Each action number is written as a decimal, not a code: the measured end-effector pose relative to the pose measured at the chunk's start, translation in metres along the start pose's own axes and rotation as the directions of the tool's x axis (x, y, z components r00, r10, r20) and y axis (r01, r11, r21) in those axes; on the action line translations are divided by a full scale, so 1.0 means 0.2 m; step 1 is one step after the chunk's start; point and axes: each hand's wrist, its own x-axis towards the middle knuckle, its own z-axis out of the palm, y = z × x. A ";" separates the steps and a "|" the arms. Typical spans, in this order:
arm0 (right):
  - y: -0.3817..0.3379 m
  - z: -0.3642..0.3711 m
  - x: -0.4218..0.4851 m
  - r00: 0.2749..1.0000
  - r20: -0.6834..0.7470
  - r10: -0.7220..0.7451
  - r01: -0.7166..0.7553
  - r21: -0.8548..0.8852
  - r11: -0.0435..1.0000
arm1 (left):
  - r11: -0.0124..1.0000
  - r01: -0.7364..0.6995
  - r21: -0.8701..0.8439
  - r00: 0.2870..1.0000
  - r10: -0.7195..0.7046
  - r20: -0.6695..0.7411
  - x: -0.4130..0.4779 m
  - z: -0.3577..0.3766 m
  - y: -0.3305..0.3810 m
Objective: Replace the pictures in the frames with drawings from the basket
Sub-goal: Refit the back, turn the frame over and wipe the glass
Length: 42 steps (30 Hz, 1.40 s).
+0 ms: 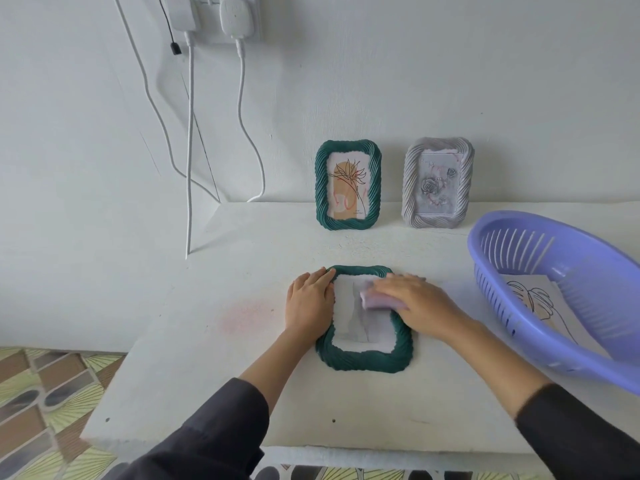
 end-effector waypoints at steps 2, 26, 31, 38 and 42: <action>-0.05 0.04 0.10 0.998 -0.039 0.054 -0.056 -0.027 0.998 | 1.000 0.011 -0.007 1.000 -0.011 0.001 0.00 0.00 0.00; -0.21 -0.16 0.06 0.844 0.304 0.442 -0.218 0.947 -0.235 | 0.931 0.134 -0.340 0.991 -0.132 0.030 -0.11 -0.30 0.58; -0.30 -0.10 0.03 0.893 0.389 0.228 -0.279 0.874 -0.398 | 0.903 0.251 -0.349 0.965 -0.208 0.156 -0.13 -0.24 0.51; -0.31 -0.06 0.04 0.894 0.288 0.343 -0.334 0.939 0.083 | 0.957 0.199 -0.209 0.979 -0.201 0.014 -0.13 -0.37 0.32; -0.23 -0.07 -0.02 0.861 0.070 0.503 -0.379 0.749 0.544 | 0.932 0.343 0.120 0.939 -0.339 -0.051 -0.06 -0.43 -0.01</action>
